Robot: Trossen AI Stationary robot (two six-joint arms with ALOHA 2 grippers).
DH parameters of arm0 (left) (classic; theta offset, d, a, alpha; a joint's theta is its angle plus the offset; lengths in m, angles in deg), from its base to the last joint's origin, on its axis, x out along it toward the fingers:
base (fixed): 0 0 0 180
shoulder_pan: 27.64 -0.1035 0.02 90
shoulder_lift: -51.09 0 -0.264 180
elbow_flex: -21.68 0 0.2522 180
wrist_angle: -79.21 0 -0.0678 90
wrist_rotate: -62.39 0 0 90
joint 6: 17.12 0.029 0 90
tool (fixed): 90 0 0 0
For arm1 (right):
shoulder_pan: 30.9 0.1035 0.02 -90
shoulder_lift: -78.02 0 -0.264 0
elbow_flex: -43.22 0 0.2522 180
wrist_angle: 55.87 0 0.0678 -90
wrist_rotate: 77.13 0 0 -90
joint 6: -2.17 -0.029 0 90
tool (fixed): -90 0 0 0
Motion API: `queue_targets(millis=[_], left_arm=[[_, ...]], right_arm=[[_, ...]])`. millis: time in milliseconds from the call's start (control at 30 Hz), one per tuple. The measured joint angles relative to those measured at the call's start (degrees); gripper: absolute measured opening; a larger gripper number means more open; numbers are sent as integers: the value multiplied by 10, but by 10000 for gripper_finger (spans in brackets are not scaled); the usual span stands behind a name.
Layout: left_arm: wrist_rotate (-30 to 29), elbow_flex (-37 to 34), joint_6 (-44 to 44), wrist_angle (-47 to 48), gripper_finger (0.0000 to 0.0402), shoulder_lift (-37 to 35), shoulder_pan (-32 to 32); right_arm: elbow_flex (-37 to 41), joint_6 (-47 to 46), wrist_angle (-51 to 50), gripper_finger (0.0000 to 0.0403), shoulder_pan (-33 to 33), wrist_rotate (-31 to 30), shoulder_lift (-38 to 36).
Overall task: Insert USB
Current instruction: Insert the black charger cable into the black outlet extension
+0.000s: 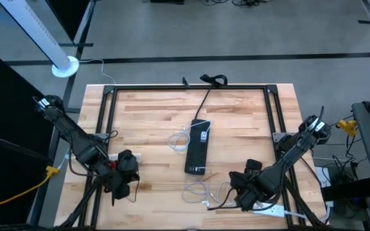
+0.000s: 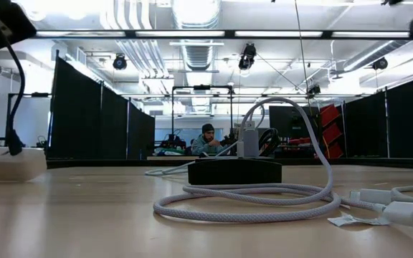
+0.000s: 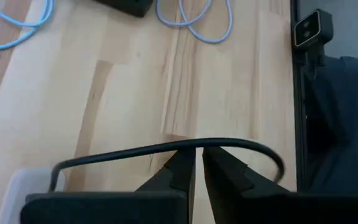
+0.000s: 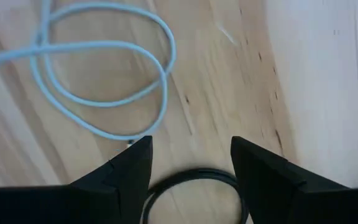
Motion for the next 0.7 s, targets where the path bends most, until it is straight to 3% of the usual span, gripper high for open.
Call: queue_targets(millis=[233,433,567,700], left_arm=[[-4,-10,-7,-1,20,0,0],[-13,-11,-7,-1,20,0,0],[-13,-11,-7,-1,20,0,0],[-14,-11,-7,-1,20,0,0]], right_arm=[[96,-61,-5,201,13,83,0],[201,-118,112,202,13,165,0],[226,-209,144,202,10,197,-3],[218,-237,141,202,13,198,-12]])
